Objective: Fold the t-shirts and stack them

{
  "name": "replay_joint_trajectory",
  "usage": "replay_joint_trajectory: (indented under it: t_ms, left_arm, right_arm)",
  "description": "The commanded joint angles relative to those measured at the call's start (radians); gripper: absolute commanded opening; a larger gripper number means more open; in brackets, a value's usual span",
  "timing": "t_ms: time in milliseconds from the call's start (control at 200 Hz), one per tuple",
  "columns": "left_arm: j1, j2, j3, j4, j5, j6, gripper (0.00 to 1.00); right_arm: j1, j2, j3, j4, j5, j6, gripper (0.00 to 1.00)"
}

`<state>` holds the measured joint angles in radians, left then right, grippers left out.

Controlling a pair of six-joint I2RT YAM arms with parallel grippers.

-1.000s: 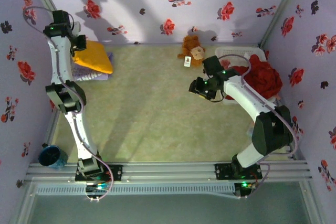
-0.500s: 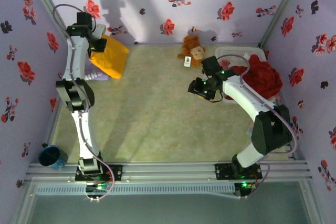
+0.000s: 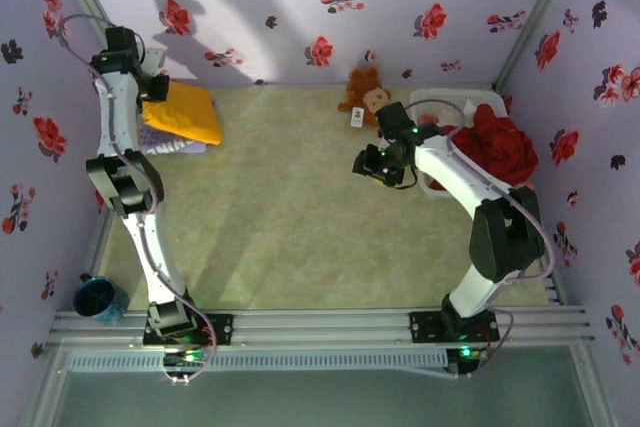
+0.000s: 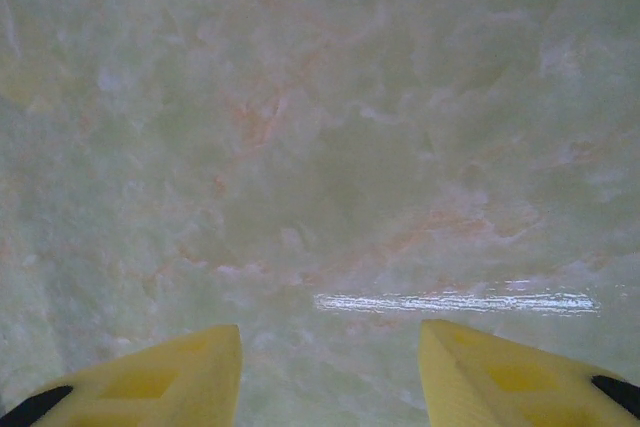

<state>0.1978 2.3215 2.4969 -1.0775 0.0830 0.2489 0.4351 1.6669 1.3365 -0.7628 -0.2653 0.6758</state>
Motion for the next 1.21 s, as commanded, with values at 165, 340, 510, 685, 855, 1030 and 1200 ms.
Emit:
replay_joint_trajectory:
  t_ms: [165, 340, 510, 685, 855, 1030, 1200]
  left_arm:
    - [0.062, 0.058, -0.025, 0.079, 0.03, 0.09, 0.0]
    - [0.061, 0.043, -0.1, 0.216, -0.022, 0.18, 0.0]
    - [0.074, 0.089, -0.069, 0.223, -0.025, 0.208, 0.0]
    - [0.078, 0.146, -0.057, 0.176, -0.052, 0.212, 0.0]
    - [0.074, 0.156, -0.076, 0.174, -0.106, 0.204, 0.0]
    - [0.074, 0.177, -0.067, 0.22, -0.168, 0.17, 0.06]
    - [0.075, 0.22, -0.042, 0.263, -0.213, 0.118, 0.11]
  right_arm:
    - [0.01, 0.058, 0.042, -0.071, -0.017, -0.045, 0.51]
    - [0.014, 0.089, 0.069, -0.095, -0.022, -0.047, 0.5]
    - [0.025, 0.116, 0.099, -0.121, -0.018, -0.042, 0.51]
    - [0.039, 0.138, 0.136, -0.149, -0.012, -0.037, 0.5]
    - [0.054, 0.158, 0.157, -0.152, -0.011, -0.025, 0.51]
    - [0.066, 0.166, 0.161, -0.147, -0.009, -0.021, 0.51]
    - [0.068, 0.163, 0.163, -0.151, -0.006, -0.025, 0.51]
